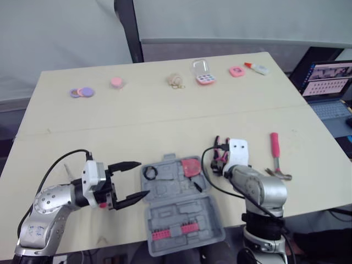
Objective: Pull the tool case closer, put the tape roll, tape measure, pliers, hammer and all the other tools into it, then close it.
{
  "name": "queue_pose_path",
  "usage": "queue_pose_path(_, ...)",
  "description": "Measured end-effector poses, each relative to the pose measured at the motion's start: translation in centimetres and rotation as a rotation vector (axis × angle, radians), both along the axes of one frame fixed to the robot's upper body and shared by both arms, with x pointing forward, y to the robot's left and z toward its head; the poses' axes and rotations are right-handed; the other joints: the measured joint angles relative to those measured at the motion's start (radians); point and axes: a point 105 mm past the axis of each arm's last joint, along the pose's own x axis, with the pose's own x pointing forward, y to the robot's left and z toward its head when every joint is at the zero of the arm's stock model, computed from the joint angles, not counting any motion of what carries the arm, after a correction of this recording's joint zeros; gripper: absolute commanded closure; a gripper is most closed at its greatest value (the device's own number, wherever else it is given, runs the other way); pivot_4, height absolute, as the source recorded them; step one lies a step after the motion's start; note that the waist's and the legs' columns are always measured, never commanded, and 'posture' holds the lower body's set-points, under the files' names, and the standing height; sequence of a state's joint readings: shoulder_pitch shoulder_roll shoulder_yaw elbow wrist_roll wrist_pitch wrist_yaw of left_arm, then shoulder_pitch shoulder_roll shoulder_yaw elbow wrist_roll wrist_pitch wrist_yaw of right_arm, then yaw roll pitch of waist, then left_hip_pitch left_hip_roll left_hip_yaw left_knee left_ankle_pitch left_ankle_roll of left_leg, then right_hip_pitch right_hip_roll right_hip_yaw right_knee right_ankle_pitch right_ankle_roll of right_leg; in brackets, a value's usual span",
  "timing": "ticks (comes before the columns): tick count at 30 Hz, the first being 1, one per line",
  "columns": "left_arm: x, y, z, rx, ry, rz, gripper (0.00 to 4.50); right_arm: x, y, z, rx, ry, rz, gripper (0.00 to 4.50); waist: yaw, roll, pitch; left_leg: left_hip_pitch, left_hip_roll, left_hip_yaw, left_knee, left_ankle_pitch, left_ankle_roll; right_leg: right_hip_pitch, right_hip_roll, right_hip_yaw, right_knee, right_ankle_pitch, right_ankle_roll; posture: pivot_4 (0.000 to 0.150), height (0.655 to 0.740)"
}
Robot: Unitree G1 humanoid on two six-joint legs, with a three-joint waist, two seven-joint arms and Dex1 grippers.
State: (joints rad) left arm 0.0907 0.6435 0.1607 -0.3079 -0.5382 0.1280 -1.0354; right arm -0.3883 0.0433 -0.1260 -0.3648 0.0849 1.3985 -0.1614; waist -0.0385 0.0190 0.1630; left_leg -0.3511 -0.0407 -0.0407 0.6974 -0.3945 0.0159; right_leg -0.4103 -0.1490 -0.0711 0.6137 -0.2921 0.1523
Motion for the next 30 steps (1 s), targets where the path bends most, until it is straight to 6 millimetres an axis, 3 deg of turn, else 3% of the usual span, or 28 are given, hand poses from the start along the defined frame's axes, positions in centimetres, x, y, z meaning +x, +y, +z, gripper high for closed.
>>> queue_pose_path(6, 0.0, -0.1, -0.1, -0.001, 0.002, -0.002, 0.0, -0.4, -0.2, 0.0, -0.005, 0.007, -0.008, 0.03, 0.002, 0.0, 0.0, 0.0, 0.0, 0.0, 0.0, 0.0, 0.0, 0.0, 0.0, 0.0, 0.0, 0.0, 0.0, 0.15, 0.74)
queue_pose_path(7, 0.0, -0.1, -0.1, -0.002, 0.002, -0.003, 0.0, -0.4, -0.2, 0.0, -0.004, 0.007, -0.008, 0.27, 0.003, 0.0, 0.0, 0.0, 0.0, 0.0, 0.0, 0.0, 0.0, 0.0, 0.0, 0.0, 0.0, 0.0, 0.0, 0.15, 0.74)
queue_pose_path(9, 0.0, -0.3, -0.2, -0.002, 0.001, -0.005, 0.0, -0.4, -0.1, 0.0, -0.001, 0.007, -0.007, 0.84, 0.003, 0.0, 0.0, 0.0, 0.0, 0.0, 0.0, 0.0, 0.0, 0.0, 0.0, 0.0, 0.0, 0.0, 0.0, 0.15, 0.74)
queue_pose_path(14, 0.0, -0.5, -0.3, -0.006, 0.002, -0.008, 0.0, -0.3, 0.1, 0.0, 0.003, 0.003, -0.002, 3.39, 0.004, 0.0, 0.0, 0.0, 0.0, 0.0, 0.0, 0.0, 0.0, 0.0, 0.0, 0.0, 0.0, 0.0, 0.0, 0.15, 0.74)
queue_pose_path(15, 0.0, -0.5, -0.3, -0.006, 0.001, -0.008, 0.0, -0.3, 0.1, 0.0, 0.003, 0.002, -0.001, 3.54, 0.004, 0.0, 0.0, 0.0, 0.0, 0.0, 0.0, 0.0, 0.0, 0.0, 0.0, 0.0, 0.0, 0.0, 0.0, 0.15, 0.74)
queue_pose_path(26, 0.1, -0.5, -0.3, -0.006, 0.0, -0.001, 0.0, 0.0, 0.0, 0.0, -0.001, -0.005, 0.011, 3.54, 0.003, 0.0, 0.0, 0.0, 0.0, 0.0, 0.0, 0.0, 0.0, 0.0, 0.0, 0.0, 0.0, 0.0, 0.0, 0.15, 0.74)
queue_pose_path(30, -0.1, -0.5, -0.4, -0.006, 0.005, -0.005, 0.0, -0.2, -1.0, 0.2, -0.038, -0.012, 0.027, 3.54, 0.009, 0.0, 0.0, -0.001, 0.0, 0.0, 0.0, 0.0, 0.0, 0.0, 0.0, 0.0, -0.001, 0.0, 0.0, 0.15, 0.74)
